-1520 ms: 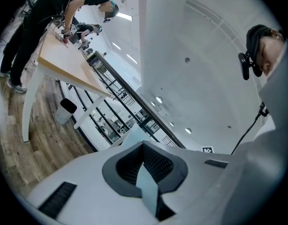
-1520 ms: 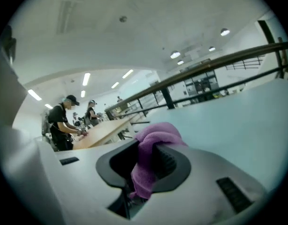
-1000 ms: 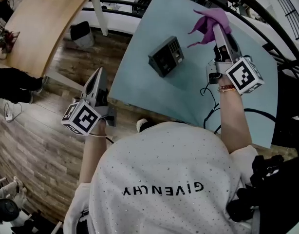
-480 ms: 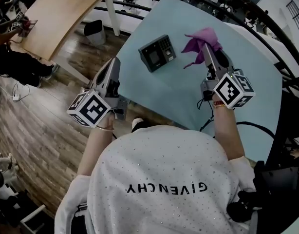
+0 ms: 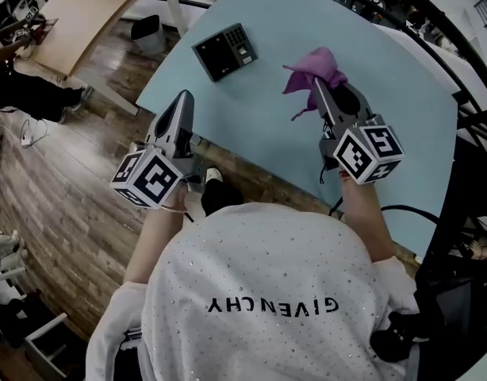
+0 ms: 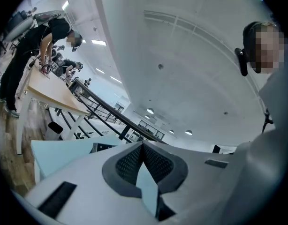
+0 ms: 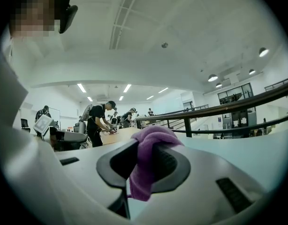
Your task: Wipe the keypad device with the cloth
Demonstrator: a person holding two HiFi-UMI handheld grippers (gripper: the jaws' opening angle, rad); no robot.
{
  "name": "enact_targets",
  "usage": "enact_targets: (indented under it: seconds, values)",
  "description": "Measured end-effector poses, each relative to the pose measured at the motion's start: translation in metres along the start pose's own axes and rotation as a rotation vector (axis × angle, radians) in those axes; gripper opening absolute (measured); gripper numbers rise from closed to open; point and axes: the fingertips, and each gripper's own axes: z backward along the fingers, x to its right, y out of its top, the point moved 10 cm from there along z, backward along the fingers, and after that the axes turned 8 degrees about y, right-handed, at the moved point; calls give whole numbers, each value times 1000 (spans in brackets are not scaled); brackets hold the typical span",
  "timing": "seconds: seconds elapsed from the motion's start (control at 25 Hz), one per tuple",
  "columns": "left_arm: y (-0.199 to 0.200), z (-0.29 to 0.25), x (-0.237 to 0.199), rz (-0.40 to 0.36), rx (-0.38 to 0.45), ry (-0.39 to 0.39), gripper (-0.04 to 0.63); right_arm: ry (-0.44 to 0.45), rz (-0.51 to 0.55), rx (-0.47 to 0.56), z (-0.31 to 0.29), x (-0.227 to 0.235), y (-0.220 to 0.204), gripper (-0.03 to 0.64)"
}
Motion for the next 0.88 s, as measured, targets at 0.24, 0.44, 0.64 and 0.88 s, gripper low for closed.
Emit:
enact_targets:
  seconds: [0.24,0.44,0.64,0.88]
  values:
    - [-38,25,17,5,-28,30,2,18,-37,-30,27,4,-34,71]
    - [-54,47,24,-5,-40,48,2,33,-4,-67,41,-2,-52,71]
    - [-67,71,25,-17,-56,85,2,41,32,-92,50,-4,-56,71]
    - [-76,74,31,-23,-59,96,2,46,48,-91,54,4,-60,71]
